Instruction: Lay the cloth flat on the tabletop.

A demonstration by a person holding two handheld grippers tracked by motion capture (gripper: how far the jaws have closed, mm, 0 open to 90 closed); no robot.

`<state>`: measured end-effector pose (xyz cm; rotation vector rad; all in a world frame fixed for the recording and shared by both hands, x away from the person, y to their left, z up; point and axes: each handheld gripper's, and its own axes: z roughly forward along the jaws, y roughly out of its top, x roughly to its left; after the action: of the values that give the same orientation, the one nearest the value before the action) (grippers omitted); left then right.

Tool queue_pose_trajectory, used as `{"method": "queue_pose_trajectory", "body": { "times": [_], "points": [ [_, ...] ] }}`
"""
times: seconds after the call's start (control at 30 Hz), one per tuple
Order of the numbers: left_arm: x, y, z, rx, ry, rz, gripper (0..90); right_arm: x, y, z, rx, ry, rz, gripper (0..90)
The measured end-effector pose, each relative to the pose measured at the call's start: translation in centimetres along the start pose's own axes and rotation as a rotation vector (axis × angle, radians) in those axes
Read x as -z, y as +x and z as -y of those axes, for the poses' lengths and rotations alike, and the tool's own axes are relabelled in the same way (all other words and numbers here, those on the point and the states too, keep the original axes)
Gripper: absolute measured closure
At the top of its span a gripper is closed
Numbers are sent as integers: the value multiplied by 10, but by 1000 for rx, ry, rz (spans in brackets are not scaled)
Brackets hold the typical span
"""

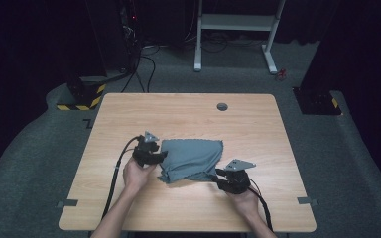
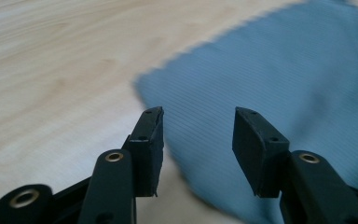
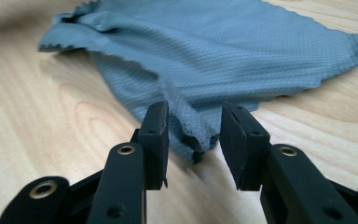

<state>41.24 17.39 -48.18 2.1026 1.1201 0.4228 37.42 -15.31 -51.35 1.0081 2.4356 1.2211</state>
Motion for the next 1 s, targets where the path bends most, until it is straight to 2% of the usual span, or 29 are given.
{"method": "queue_pose_trajectory", "body": {
  "times": [0.1,0.17,0.27,0.3,0.33,0.43,0.5,0.6,0.7,0.83,0.9,1.0],
  "points": [
    [13,-16,14,-47,-2,30,528,1,6,0,29,1,20,625],
    [17,-25,24,-51,12,45,525,1,6,-1,31,-5,17,644],
    [16,-32,36,-46,33,29,514,2,8,-4,37,-24,-8,743],
    [15,-33,39,-49,40,12,514,2,9,-5,49,-21,-3,770],
    [9,-34,43,-41,63,-12,512,-1,11,-7,78,-1,11,851],
    [5,-35,45,-32,72,-13,529,-2,11,-7,85,6,13,900],
    [3,-36,45,-34,59,7,615,-2,11,-7,87,10,13,900],
    [4,-37,44,-56,50,7,780,7,11,-4,97,-12,-5,900],
    [9,-38,44,-62,48,15,843,17,12,0,113,-18,-10,900],
    [13,-36,46,-54,43,20,855,27,13,6,121,-22,1,900],
    [13,-33,46,-41,42,23,854,27,9,5,93,-36,11,819],
    [14,-30,48,-14,42,32,845,20,0,-1,28,-26,28,694]
  ]
}}
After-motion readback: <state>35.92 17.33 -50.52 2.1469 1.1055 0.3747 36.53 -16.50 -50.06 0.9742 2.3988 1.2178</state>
